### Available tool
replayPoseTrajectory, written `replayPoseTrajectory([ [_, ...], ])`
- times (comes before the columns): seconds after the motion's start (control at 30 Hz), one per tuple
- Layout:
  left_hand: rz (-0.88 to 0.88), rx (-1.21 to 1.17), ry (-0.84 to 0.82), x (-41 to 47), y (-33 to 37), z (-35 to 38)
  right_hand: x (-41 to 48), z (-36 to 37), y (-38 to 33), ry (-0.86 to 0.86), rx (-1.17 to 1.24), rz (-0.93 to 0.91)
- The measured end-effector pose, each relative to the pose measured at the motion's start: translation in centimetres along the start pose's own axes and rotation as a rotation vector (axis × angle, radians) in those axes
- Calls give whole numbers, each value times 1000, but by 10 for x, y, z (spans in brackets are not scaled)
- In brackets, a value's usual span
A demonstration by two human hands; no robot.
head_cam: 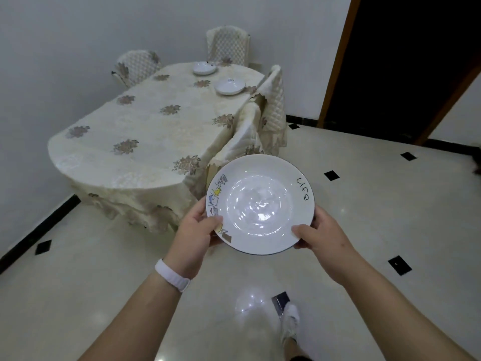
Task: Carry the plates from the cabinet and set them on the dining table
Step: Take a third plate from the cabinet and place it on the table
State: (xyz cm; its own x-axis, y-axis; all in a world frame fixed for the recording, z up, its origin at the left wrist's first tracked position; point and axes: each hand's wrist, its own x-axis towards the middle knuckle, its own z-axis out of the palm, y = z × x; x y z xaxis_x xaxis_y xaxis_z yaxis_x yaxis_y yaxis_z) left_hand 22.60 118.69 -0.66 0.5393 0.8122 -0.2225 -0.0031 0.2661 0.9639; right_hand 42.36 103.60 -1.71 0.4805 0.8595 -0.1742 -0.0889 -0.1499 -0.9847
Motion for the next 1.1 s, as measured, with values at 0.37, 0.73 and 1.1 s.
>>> replayPoseTrajectory([
  [0.37, 15, 37, -4, 136, 26, 142, 122, -145, -39, 11, 4, -20],
  [0.73, -40, 17, -55, 217, 27, 171, 184, -181, -41, 49, 14, 10],
  [1.1, -40, -38, -60, 341, 40, 140, 314, -160, -63, 34, -79, 63],
])
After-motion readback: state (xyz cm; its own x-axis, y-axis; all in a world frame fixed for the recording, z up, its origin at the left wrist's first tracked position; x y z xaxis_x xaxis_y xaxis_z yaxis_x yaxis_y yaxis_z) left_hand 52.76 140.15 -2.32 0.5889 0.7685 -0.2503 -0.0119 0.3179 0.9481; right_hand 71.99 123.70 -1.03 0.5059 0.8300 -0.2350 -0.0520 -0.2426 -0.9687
